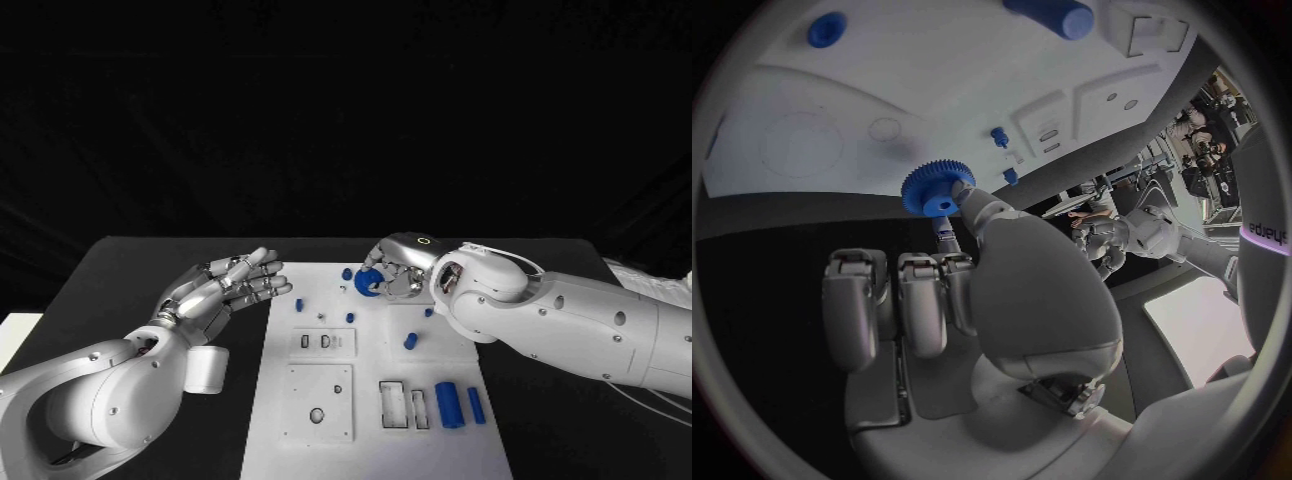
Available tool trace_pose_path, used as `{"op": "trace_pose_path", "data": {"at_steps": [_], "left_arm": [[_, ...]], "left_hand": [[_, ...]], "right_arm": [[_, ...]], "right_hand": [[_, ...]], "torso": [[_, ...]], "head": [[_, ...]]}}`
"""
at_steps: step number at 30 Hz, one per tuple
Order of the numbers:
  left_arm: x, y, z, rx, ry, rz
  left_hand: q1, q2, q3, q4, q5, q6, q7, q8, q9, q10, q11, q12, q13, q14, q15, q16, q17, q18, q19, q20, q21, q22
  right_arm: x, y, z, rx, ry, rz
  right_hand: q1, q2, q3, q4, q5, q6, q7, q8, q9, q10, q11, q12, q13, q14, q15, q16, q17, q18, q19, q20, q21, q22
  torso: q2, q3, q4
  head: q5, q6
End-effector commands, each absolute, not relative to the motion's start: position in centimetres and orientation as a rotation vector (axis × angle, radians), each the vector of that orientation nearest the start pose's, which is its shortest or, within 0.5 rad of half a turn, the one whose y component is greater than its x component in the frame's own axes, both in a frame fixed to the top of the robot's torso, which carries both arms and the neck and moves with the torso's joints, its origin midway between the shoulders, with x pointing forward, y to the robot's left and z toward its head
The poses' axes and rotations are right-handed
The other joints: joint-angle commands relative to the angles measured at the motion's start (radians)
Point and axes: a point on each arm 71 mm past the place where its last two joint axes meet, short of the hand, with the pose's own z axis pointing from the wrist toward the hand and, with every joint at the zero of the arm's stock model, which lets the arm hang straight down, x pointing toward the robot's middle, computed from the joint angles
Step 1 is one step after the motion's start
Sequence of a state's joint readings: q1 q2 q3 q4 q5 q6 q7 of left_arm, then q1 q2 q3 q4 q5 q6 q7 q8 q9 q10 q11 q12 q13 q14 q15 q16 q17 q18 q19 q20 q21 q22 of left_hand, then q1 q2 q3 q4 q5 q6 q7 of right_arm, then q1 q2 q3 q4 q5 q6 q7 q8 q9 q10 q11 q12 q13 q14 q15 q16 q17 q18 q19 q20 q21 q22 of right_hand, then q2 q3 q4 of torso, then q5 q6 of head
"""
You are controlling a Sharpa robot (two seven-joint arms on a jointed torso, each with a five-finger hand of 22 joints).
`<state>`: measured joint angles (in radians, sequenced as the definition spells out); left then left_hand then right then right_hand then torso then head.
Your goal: Assemble the parts on the task board
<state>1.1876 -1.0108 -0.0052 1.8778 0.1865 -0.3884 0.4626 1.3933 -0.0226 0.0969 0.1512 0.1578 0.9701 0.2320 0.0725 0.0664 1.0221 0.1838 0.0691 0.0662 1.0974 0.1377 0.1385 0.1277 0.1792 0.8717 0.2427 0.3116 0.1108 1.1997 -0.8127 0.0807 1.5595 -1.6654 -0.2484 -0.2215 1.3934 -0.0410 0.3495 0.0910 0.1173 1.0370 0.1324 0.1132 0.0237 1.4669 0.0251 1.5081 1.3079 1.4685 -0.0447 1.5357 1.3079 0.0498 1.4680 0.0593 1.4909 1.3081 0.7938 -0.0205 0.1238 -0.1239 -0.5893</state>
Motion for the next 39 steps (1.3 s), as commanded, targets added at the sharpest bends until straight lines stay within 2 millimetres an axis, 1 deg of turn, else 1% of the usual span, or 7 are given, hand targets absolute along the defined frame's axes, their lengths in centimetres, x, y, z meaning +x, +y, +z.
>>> {"op": "trace_pose_path", "data": {"at_steps": [1, 10, 15, 31, 34, 37, 39], "left_arm": [[42.1, 19.3, -14.2, -1.277, 1.339, -1.747], [42.1, 19.2, -14.2, -1.277, 1.342, -1.751], [42.1, 19.1, -14.2, -1.278, 1.345, -1.751], [42.1, 19.1, -14.3, -1.282, 1.353, -1.749], [42.1, 19.1, -14.3, -1.282, 1.354, -1.748], [42.1, 19.2, -14.3, -1.283, 1.353, -1.747], [42.1, 19.2, -14.3, -1.283, 1.353, -1.746]], "left_hand": [[0.007, 0.007, -0.001, -0.008, -0.001, -0.001, 0.003, -0.006, -0.001, -0.008, 0.0, -0.006, -0.001, -0.008, -0.002, -0.005, -0.002, 0.004, -0.003, 0.003, -0.005, -0.001], [0.007, 0.007, -0.001, -0.008, -0.001, -0.001, 0.003, -0.006, -0.001, -0.008, 0.0, -0.006, -0.001, -0.008, -0.002, -0.005, -0.002, 0.004, -0.003, 0.003, -0.005, -0.001], [0.008, 0.007, 0.0, -0.009, -0.001, -0.001, 0.003, -0.006, -0.001, -0.008, 0.0, -0.006, -0.001, -0.009, -0.002, -0.006, -0.002, 0.003, -0.003, 0.003, -0.006, -0.002], [0.009, 0.007, 0.001, -0.012, -0.001, -0.003, 0.003, -0.007, -0.001, -0.012, 0.0, -0.007, -0.002, -0.013, 0.0, -0.01, -0.002, 0.003, -0.005, 0.004, -0.007, -0.003], [0.009, 0.007, 0.001, -0.012, -0.001, -0.003, 0.003, -0.007, -0.001, -0.012, 0.0, -0.007, -0.002, -0.013, 0.0, -0.01, -0.002, 0.003, -0.005, 0.004, -0.007, -0.003], [0.009, 0.007, 0.001, -0.013, -0.001, -0.004, 0.004, -0.008, -0.001, -0.013, 0.001, -0.007, -0.002, -0.014, 0.0, -0.011, -0.003, 0.003, -0.006, 0.005, -0.008, -0.004], [0.009, 0.007, 0.001, -0.013, -0.001, -0.004, 0.004, -0.008, -0.001, -0.014, 0.001, -0.007, -0.002, -0.014, 0.0, -0.011, -0.003, 0.003, -0.006, 0.005, -0.008, -0.004]], "right_arm": [[49.4, -16.7, -13.5, -0.305, 1.494, 0.502], [50.5, -14.0, -14.4, -0.339, 1.494, 0.506], [51.1, -12.8, -15.3, -0.349, 1.508, 0.506], [51.6, -12.2, -16.9, -0.359, 1.557, 0.493], [51.7, -12.3, -16.9, -0.348, 1.55, 0.488], [51.8, -12.5, -16.9, -0.335, 1.542, 0.483], [51.8, -12.5, -16.9, -0.328, 1.539, 0.481]], "right_hand": [[-0.009, -0.004, 0.008, 0.004, -0.005, 0.076, -0.029, 0.014, 0.057, 0.079, -0.006, 0.004, 0.221, 0.087, -0.007, 0.004, 0.185, -0.012, 0.031, -0.006, 0.002, 0.083], [-0.015, -0.007, 0.01, 0.0, -0.01, 0.077, -0.029, 0.014, 0.057, 0.079, -0.006, 0.004, 0.221, 0.087, -0.007, 0.004, 0.186, -0.013, 0.031, -0.006, 0.003, 0.084], [-0.016, -0.008, 0.011, -0.001, -0.011, 0.077, -0.029, 0.013, 0.057, 0.079, -0.006, 0.004, 0.221, 0.087, -0.007, 0.004, 0.185, -0.013, 0.031, -0.006, 0.002, 0.083], [-0.047, -0.028, 0.008, -0.008, -0.016, 0.07, -0.025, 0.005, 0.055, 0.074, -0.003, -0.01, 0.213, 0.086, -0.005, 0.002, 0.181, -0.012, 0.03, -0.005, 0.001, 0.081], [-0.075, -0.048, -0.003, -0.002, -0.032, 0.038, -0.013, -0.017, 0.047, 0.066, 0.006, -0.026, 0.203, 0.085, 0.002, 0.001, 0.178, -0.011, 0.027, -0.001, -0.001, 0.076], [-0.122, -0.083, -0.034, 0.019, -0.067, -0.009, 0.004, -0.049, 0.041, 0.058, 0.023, -0.045, 0.191, 0.085, 0.016, 0.0, 0.176, -0.011, 0.025, 0.011, -0.003, 0.073], [-0.143, -0.097, -0.054, 0.033, -0.068, -0.017, 0.006, -0.051, 0.043, 0.056, 0.025, -0.049, 0.188, 0.085, 0.019, 0.0, 0.176, -0.01, 0.025, 0.015, -0.003, 0.072]], "torso": [[0.0, -0.0008, -0.0017], [0.001, 0.0002, 0.0023], [0.001, 0.0008, -0.0014], [0.002, 0.0019, -0.0034], [0.002, 0.0021, -0.0038], [0.001, 0.0019, -0.0038], [0.001, 0.002, -0.0033]], "head": [[0.004, 0.001], [0.005, -0.002], [0.009, -0.003], [0.011, -0.007], [0.01, -0.007], [0.009, -0.008], [0.009, -0.008]]}}
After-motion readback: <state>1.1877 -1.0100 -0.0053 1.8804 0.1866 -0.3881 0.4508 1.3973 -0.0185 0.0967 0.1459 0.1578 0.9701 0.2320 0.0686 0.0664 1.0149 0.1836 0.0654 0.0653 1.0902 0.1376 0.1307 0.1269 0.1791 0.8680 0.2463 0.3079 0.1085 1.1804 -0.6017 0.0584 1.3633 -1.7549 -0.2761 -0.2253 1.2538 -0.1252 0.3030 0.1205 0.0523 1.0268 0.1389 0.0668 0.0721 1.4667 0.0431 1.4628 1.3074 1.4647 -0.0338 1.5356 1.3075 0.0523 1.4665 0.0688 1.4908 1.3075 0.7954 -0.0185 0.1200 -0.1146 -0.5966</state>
